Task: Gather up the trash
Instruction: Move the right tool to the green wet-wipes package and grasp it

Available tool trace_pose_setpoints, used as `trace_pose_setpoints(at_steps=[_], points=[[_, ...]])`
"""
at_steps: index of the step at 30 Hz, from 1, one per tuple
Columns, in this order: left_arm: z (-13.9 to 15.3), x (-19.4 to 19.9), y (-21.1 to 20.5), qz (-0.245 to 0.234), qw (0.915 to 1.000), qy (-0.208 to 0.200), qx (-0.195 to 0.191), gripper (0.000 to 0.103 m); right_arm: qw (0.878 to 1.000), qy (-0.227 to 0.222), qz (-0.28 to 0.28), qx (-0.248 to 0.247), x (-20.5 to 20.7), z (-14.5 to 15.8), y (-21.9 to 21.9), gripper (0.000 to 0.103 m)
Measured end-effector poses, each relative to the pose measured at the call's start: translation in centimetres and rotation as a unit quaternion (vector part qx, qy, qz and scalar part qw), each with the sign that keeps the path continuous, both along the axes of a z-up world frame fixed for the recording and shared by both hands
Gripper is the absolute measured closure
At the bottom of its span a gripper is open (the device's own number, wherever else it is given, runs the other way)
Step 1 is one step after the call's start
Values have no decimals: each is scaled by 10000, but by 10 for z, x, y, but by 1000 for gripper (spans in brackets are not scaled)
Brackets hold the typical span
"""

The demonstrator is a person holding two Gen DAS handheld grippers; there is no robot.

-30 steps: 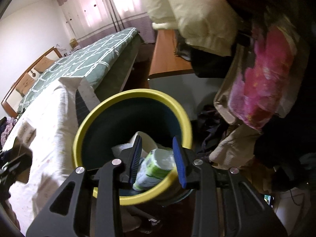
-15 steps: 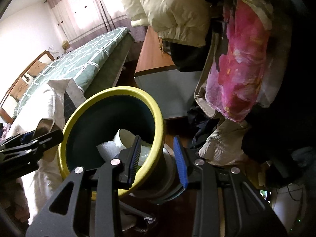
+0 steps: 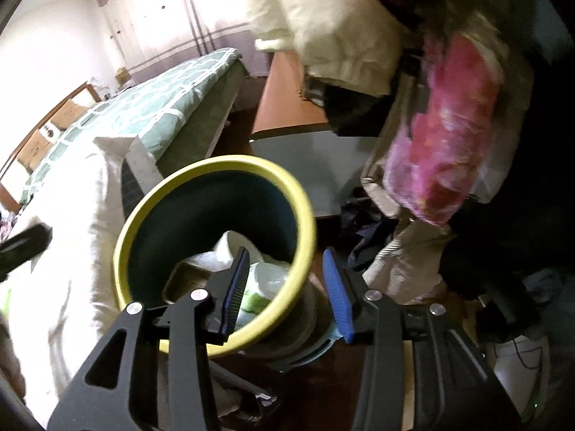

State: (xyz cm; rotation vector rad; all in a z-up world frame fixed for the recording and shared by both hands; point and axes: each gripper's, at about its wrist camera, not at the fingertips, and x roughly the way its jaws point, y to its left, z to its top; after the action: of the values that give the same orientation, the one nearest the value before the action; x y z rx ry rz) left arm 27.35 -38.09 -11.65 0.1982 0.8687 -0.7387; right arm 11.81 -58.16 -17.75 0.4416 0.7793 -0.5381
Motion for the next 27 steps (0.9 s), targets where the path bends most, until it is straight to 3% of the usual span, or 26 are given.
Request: trace_pose_setpoints(at_steps=[6,11,17,27], points=[[20,-20,108,892,9944,-542,-138,5,9990,24,448,-74,25,4,38,61],[17,-26,200,1881,9787,-825,-33,5,9959,29,880,-188,50,11,78,61],[7,-27,302,2890,9523,-971,119,5,9886,21,1468,-343,84,21,136,60],[-25,-23,440,4508,8892,-768,165,5,9539,-10,2952,-551,143,41,277,60]])
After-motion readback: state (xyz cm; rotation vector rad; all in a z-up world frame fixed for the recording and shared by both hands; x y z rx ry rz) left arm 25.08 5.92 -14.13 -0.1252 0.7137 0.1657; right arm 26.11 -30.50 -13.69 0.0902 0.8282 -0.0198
